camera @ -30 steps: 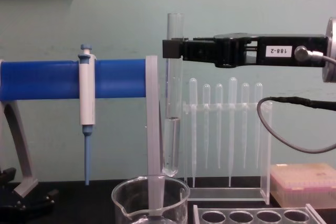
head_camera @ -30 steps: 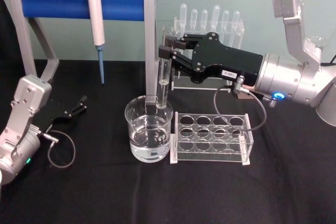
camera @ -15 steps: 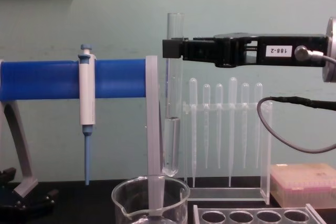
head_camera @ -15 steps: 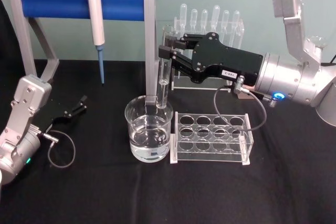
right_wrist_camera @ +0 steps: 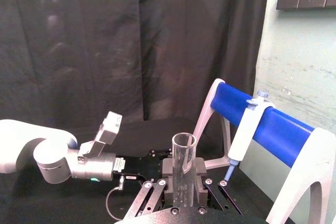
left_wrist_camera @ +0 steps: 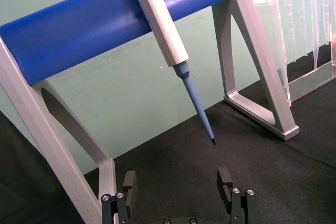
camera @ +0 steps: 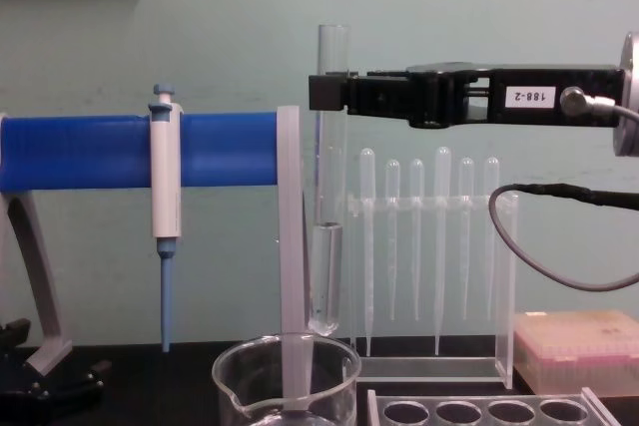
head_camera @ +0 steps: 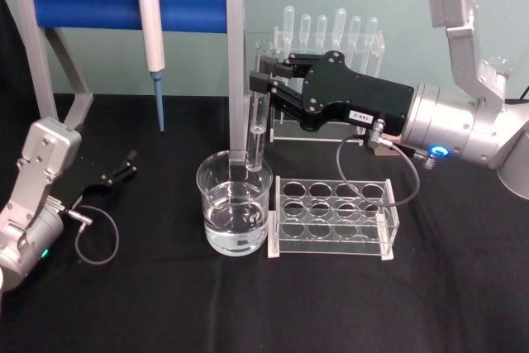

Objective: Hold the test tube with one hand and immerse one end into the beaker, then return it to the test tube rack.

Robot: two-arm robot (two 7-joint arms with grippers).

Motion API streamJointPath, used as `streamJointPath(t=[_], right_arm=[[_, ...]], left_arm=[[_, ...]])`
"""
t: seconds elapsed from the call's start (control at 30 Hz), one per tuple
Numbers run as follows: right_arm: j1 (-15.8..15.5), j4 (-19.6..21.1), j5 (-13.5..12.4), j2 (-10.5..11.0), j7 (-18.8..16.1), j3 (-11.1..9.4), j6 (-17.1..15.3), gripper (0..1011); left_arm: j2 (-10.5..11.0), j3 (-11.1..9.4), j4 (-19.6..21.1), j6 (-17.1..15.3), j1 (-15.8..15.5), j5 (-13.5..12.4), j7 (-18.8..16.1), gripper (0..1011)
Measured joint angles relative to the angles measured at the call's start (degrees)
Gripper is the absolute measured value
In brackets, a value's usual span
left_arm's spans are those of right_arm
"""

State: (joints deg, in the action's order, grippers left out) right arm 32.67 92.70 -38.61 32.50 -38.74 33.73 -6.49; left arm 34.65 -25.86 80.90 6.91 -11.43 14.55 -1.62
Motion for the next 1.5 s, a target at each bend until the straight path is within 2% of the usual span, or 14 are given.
streamJointPath(t=[1.5], right_arm=[[0.0,0.0,0.0,0.0,0.1,0.0,0.0,241]], left_arm=[[0.0,0.0,0.0,0.0,0.0,0.0,0.0,1000]])
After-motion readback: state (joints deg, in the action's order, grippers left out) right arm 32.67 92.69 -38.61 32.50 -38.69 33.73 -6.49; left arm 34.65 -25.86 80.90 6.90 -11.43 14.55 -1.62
